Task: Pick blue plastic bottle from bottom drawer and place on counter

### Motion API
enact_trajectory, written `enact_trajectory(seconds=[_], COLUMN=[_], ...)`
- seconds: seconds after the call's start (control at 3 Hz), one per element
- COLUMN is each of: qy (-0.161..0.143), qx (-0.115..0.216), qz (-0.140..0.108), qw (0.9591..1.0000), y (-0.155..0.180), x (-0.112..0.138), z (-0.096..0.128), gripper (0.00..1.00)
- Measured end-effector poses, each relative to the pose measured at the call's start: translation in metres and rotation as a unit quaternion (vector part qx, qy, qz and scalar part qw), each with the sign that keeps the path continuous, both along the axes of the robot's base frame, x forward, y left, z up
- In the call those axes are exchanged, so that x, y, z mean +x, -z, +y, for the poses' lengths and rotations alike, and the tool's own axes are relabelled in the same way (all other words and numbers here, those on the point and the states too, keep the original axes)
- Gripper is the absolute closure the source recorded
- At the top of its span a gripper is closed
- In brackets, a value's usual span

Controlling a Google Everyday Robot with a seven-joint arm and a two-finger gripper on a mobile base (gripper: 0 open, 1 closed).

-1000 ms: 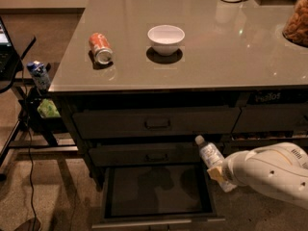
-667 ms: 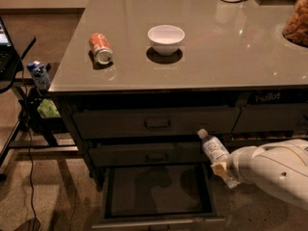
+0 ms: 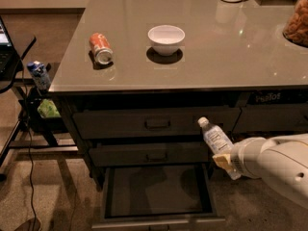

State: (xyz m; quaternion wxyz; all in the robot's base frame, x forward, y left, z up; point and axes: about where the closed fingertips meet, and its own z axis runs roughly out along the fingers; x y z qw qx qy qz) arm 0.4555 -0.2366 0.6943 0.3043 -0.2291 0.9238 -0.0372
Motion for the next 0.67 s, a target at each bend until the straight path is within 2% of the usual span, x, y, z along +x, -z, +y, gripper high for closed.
enact_trajectory(seconds=[0.33, 0.67], qy=[-0.001, -0.004], qx=[0.004, 0.014], qz=[-0.003, -0.036], qw=[1.0, 0.9992], y=[-0.002, -0.03], x=[0.0, -0.001], z=[0.002, 0.004], gripper=[1.0, 1.0])
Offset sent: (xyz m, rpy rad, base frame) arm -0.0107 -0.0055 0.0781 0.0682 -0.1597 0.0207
